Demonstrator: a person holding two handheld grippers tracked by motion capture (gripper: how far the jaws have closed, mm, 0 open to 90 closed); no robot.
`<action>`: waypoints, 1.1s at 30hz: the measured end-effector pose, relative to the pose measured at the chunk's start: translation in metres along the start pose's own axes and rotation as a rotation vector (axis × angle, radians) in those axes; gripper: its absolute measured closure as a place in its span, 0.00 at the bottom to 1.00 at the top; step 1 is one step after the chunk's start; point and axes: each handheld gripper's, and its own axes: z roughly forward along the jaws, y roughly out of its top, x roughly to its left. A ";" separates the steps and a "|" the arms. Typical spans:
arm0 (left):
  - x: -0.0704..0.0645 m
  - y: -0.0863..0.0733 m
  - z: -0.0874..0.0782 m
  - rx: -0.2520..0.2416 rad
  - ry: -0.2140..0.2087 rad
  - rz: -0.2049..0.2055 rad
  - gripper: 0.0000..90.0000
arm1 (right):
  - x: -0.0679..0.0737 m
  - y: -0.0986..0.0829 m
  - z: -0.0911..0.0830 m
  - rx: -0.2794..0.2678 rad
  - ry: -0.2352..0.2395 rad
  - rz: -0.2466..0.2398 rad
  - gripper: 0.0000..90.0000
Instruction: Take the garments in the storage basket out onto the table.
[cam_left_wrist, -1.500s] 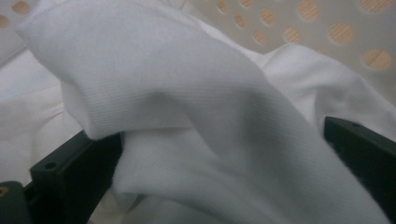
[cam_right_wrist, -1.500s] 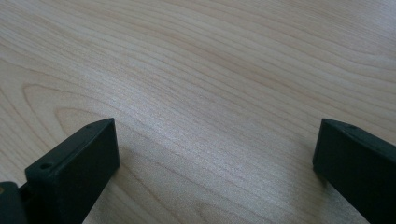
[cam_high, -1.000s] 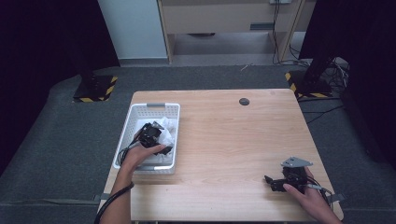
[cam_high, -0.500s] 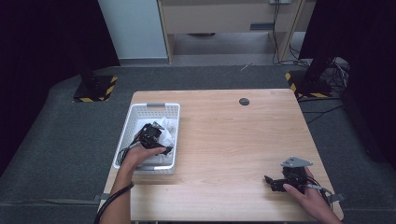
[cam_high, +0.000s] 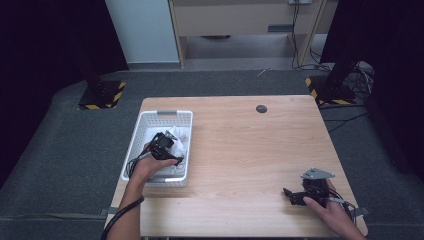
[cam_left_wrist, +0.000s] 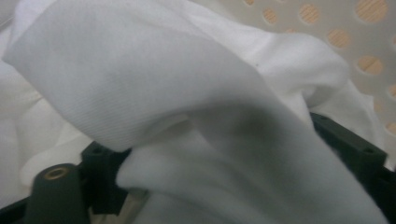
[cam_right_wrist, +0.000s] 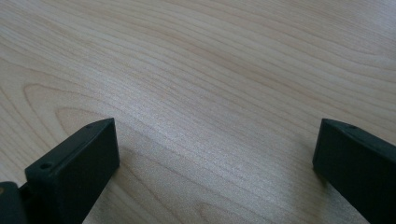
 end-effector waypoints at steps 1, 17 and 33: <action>-0.001 0.000 -0.001 0.000 0.002 -0.004 0.23 | 0.000 0.000 0.000 0.000 0.000 0.000 0.01; -0.010 0.006 -0.007 0.018 0.051 0.015 0.64 | 0.000 0.000 0.000 0.000 0.000 0.000 0.01; -0.012 0.008 -0.018 -0.006 0.094 -0.001 0.79 | 0.001 0.000 0.000 0.000 0.004 -0.003 0.01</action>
